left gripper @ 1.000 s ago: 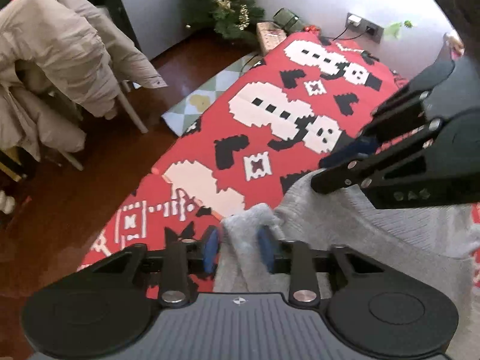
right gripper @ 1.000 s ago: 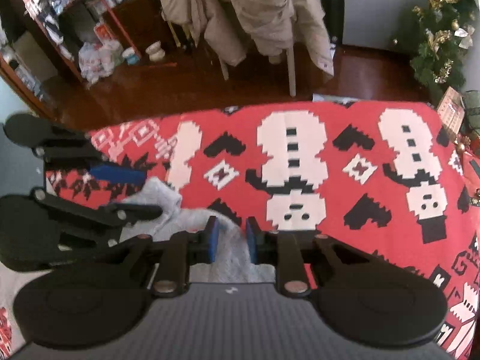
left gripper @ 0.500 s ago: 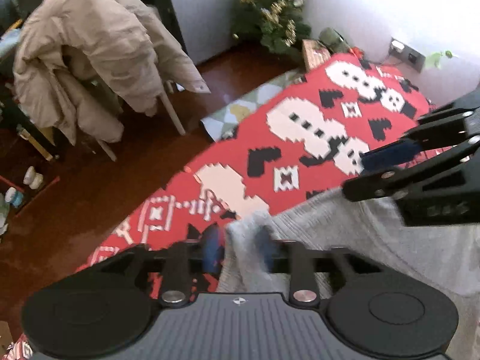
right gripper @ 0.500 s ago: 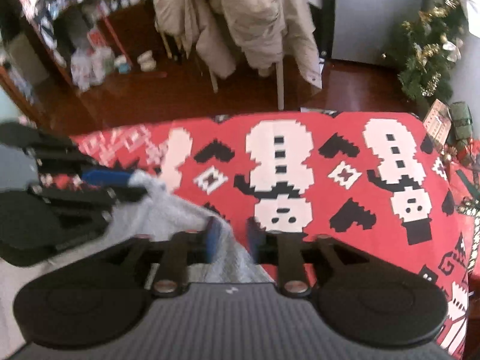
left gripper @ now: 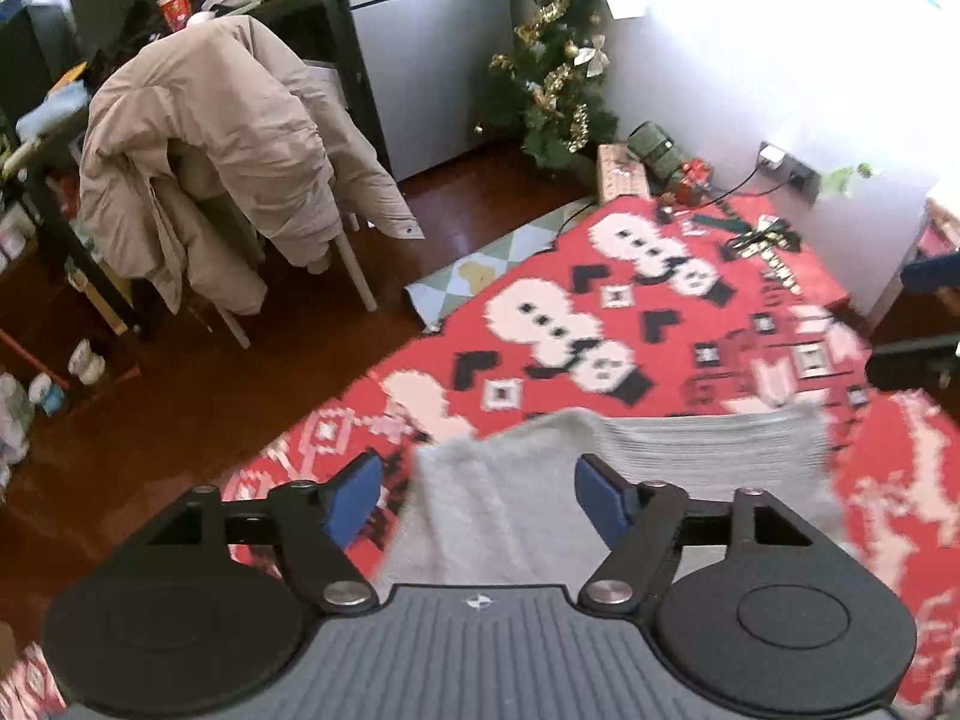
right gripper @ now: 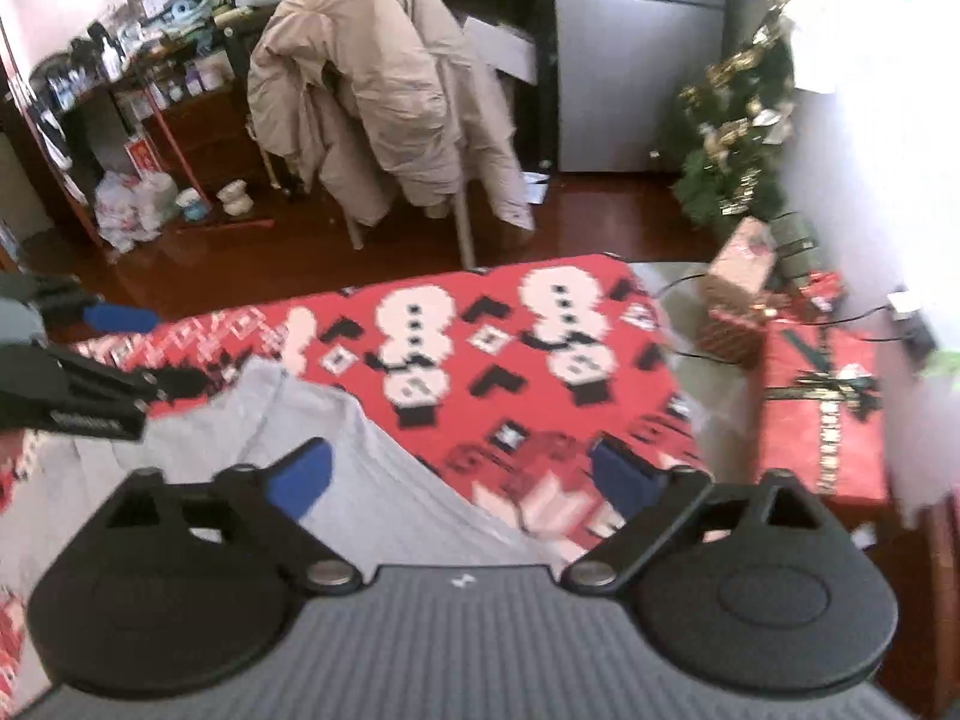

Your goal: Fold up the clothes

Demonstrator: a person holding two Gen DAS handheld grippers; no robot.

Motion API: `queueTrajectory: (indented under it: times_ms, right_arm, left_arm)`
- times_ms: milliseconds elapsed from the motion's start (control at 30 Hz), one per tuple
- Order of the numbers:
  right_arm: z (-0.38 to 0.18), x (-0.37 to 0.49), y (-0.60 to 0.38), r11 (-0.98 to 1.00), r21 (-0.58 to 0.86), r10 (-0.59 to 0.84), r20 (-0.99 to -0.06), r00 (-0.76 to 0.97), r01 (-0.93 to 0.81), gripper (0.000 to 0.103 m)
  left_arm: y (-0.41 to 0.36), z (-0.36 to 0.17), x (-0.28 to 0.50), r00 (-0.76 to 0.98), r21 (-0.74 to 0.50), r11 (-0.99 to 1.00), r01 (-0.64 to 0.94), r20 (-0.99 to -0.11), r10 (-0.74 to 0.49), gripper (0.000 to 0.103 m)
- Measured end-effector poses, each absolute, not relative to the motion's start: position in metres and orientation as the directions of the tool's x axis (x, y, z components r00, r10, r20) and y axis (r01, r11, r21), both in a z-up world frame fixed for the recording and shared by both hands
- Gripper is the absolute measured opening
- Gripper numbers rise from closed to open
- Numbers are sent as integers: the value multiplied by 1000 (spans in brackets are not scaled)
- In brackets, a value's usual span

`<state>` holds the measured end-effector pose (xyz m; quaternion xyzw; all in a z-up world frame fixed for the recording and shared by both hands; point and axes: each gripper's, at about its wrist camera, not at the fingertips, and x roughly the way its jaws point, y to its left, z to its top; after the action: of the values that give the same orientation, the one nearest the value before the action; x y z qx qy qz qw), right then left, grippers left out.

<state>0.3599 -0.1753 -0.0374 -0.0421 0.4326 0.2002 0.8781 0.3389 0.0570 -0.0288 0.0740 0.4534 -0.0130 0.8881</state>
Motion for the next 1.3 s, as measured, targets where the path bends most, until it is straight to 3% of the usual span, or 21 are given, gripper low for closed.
queueTrajectory:
  times_ms: [133,267,333,367,433,500,567,667,767,800,833,1000,1167,1233,1300]
  right_arm:
    - [-21,323,-183,942,-41,176,-784,596,-333,102]
    - [-16,290,-179,896,-236,67,-765,641,-376,102]
    - [-22,284,-183,901,-221,56,-794,605,-373,102]
    - [-26,284,-185,910,-181,62,-830,555,-374,102]
    - [-34,281,-189,919,-107,88,-884,460,-380,102]
    - [-43,273,-190,921,-31,132,-913,386,-389,102]
    - [-55,262,-187,927,20,161,-924,348,-375,99]
    - [-75,247,-180,944,57,169,-929,328,-326,88]
    - [-100,239,-161,952,74,171,-934,313,-299,38]
    - [-110,240,-154,951,85,175,-941,291,-299,15]
    - [-116,239,-149,950,99,182,-946,269,-297,11]
    - [-134,234,-133,948,150,221,-944,244,-279,11]
    - [-145,232,-123,948,85,166,-954,248,-306,11]
    - [-145,231,-122,945,73,157,-956,247,-319,2]
    - [-145,229,-123,945,49,132,-962,238,-324,1]
  left_arm:
    - [29,-21,315,578,144,988,59,-812,84,86]
    - [10,-21,293,584,124,989,79,-810,54,86]
    - [1,-24,285,560,110,990,86,-828,43,86]
    - [-1,-28,283,529,80,991,103,-849,13,82]
    - [-4,-36,279,470,29,994,108,-882,-25,65]
    - [-6,-46,273,402,1,996,86,-915,-34,36]
    - [-5,-56,266,355,-18,998,64,-934,-40,27]
    - [-3,-67,256,302,0,999,39,-953,-12,23]
    - [-1,-75,246,260,23,999,32,-966,14,23]
    - [0,-78,243,244,24,999,26,-970,16,23]
    - [2,-80,240,229,16,1000,21,-973,11,23]
    - [11,-82,232,205,27,1000,-6,-978,28,23]
    - [15,-86,229,194,34,999,-20,-980,38,23]
    - [15,-87,228,192,33,999,-15,-981,35,23]
    - [15,-88,227,190,34,999,-11,-981,35,23]
